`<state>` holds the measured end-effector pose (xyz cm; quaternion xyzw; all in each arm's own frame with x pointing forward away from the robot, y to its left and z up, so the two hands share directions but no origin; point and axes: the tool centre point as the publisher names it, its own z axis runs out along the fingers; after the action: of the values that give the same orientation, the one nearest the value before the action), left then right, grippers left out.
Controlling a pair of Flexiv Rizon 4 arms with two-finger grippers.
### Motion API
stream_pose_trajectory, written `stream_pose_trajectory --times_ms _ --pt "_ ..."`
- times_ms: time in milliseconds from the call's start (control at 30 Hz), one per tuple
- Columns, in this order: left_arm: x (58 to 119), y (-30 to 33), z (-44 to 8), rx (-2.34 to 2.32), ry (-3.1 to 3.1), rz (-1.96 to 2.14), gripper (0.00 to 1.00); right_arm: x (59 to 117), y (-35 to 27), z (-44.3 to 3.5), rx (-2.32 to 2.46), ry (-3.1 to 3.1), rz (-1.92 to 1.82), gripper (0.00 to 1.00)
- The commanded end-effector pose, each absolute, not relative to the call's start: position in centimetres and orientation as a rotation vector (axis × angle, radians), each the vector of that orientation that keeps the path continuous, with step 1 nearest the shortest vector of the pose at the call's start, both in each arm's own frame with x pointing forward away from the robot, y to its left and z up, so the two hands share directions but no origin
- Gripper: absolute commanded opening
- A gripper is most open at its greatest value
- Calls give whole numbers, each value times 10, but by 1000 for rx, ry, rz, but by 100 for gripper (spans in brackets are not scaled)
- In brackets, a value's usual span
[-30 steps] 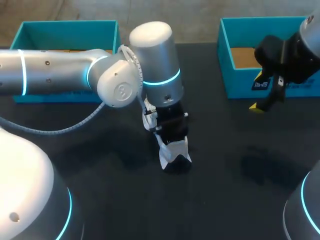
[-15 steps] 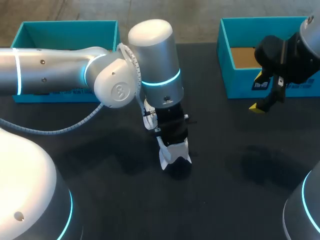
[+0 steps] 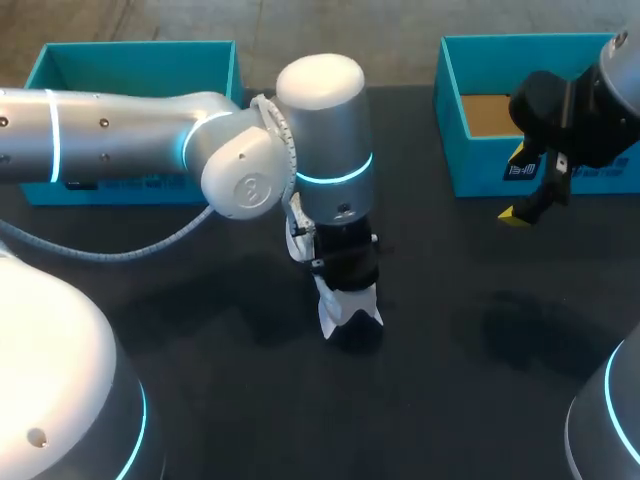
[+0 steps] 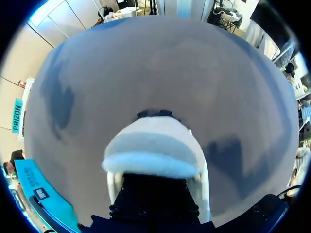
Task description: Take the shoe out of the shoebox, open the shoe tongue, remove and reinsert the insole, then place the shoe into the shoebox
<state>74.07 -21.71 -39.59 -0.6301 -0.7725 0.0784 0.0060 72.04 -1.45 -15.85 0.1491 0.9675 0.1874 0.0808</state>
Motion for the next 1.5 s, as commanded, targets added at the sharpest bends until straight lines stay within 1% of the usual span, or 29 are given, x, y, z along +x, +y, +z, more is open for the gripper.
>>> stream_pose_trajectory --times_ms 33,233,367,767,800,900,933,1000,1067,1500 --pt "740 -211 -366 -1986 -2461 119 0 723 -13 -159 447 2897 556 100" --pt "756 -206 -342 -1982 -2586 -165 0 723 -13 -159 447 2897 556 100" --pt "768 -202 -329 -1934 -2669 -246 0 723 -13 -159 447 2897 556 100" --pt "786 -188 -327 -1914 -2667 -294 0 723 -13 -159 447 2897 556 100" --pt "787 -187 -328 -1913 -2664 -304 5 723 -13 -159 447 2897 556 100" --pt "790 -184 -331 -1893 -2660 -327 31 723 -13 -159 447 2897 556 100" --pt "791 -184 -332 -1884 -2659 -339 42 723 -13 -159 447 2897 556 100" --pt "792 -184 -334 -1864 -2661 -323 85 723 -13 -159 447 2897 556 100" --pt "792 -184 -336 -1857 -2659 -323 100 723 -13 -159 447 2897 556 100" --pt "791 -183 -340 -1860 -2632 -313 100 723 -13 -159 447 2897 556 100"
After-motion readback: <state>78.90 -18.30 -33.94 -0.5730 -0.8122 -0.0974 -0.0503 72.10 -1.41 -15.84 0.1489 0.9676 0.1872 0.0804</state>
